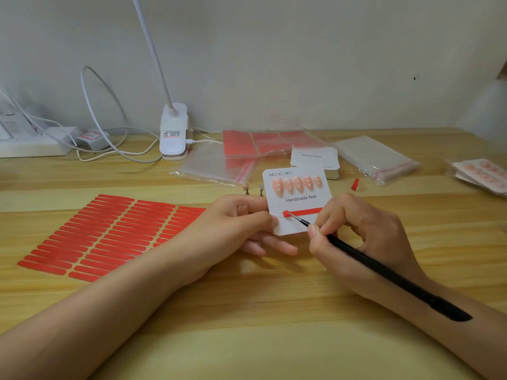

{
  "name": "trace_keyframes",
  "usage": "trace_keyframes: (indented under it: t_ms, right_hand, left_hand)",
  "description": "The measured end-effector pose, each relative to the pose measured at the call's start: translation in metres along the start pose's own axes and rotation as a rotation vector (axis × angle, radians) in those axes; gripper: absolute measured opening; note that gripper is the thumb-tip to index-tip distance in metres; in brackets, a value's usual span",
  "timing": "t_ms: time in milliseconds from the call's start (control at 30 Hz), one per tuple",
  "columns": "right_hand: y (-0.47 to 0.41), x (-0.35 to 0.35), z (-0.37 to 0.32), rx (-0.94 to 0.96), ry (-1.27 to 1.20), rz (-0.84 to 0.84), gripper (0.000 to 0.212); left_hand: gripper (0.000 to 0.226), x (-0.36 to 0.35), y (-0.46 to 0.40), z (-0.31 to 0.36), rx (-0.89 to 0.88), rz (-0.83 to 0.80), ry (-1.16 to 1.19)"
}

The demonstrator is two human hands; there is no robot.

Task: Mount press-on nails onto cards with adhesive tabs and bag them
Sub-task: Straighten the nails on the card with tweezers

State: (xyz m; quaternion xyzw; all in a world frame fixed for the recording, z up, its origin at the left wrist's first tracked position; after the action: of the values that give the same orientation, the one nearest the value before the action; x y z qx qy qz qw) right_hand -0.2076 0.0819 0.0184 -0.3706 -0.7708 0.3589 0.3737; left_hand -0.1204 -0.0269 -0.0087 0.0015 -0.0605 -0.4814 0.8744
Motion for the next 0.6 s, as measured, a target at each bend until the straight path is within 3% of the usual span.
trace_keyframes:
  t_ms: [600]
  right_hand:
    - [-0.005, 0.022, 0.016, -0.161, -0.010, 0.141, 0.018]
  left_hand:
    - [0.040, 0.007, -0.002, -0.001, 0.017, 0.053, 0.134]
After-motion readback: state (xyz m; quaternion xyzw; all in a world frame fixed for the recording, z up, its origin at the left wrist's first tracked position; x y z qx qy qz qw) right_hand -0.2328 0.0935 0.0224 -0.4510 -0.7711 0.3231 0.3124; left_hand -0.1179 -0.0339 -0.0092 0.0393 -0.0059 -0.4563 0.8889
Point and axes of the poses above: each hand's wrist, its own y-axis away from the middle knuckle, its own x-axis out of the back of the hand, z = x × y, the point moved 6 cm from there along -y, towards the middle knuckle, and after that the axes turned 13 degrees about z, right-handed, at the moved point
